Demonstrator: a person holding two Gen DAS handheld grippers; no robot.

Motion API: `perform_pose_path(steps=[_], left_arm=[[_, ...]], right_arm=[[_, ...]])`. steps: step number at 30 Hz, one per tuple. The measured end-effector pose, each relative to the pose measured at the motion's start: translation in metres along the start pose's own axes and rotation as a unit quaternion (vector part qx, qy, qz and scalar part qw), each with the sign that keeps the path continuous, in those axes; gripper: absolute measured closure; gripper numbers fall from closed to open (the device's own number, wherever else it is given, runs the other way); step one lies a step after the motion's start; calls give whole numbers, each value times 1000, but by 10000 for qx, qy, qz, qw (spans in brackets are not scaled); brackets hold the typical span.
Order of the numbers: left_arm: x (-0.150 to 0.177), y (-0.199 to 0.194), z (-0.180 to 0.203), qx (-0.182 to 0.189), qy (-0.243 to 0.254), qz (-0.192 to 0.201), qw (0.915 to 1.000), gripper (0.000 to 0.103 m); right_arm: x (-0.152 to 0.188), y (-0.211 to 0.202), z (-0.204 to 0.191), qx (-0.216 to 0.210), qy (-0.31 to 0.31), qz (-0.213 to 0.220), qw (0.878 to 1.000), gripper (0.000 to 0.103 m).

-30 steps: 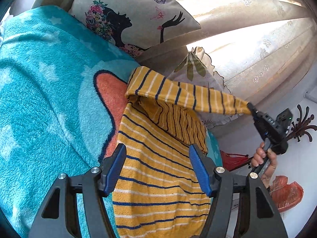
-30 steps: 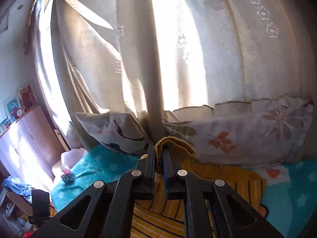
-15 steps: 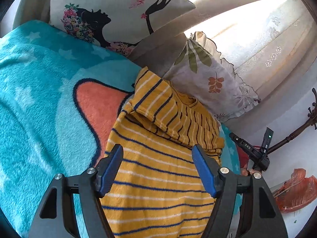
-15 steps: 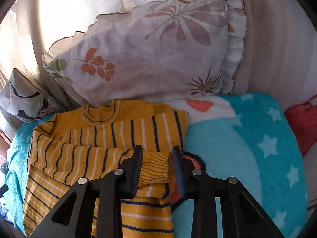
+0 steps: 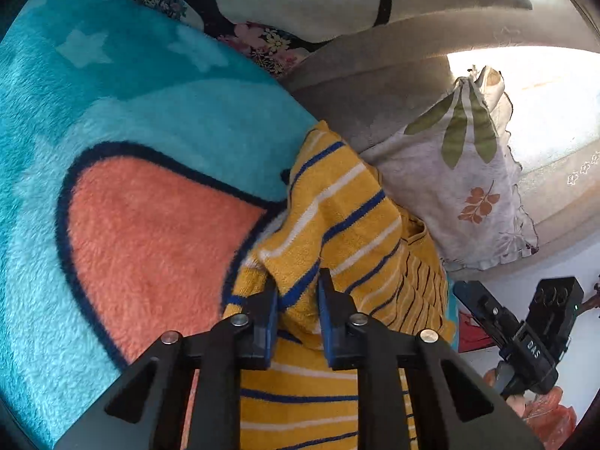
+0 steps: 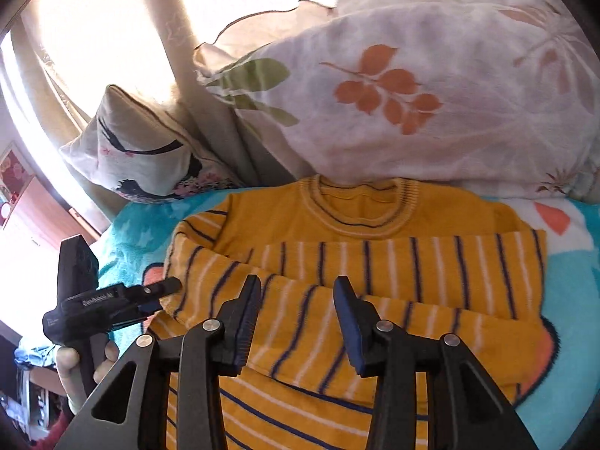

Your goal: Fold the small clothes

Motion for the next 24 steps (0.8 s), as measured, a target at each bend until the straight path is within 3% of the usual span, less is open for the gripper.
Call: perform_pose_path(steps=[2,8,14,15,17,18,24], left_arm=[[3,-4,-8,-30,19,98,9999,89],[11,-1,-15,144,177,288,9993,90],[13,-4,-17,194,171,304,9992,90],[14,-3,-16,186,182,308,9992,90],[15,-4,-14,161,212,321,9991,90],[15,-4,-13,137,240,331,9991,90],[18,-4,-4,-5,408,401,9984,89]], right_arm=[[-5,27,-19,-230,-48,-143,9996,46],[-9,122,-49,-524,218,-772,9954,45],[7,179,-73,-771,306,-1396,9867,45],[7,182,-79,-799,206,-1416,9865,49],[7,184,-90,-1140,184,-1563,9809,100],[3,184,-92,-1188,169,-1554,9805,99],[-42,173,-108,-444,-700,-689,9942,99]])
Point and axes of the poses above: each gripper's, at about its wrist camera, not at the fingertips, and y roughly the way its jaws point, z to its right, x to its underside, the point moved 4 cm from there along y, roughly the way its jaws point, and after that the axes turned 13 degrees about z, right-handed, at the moved point
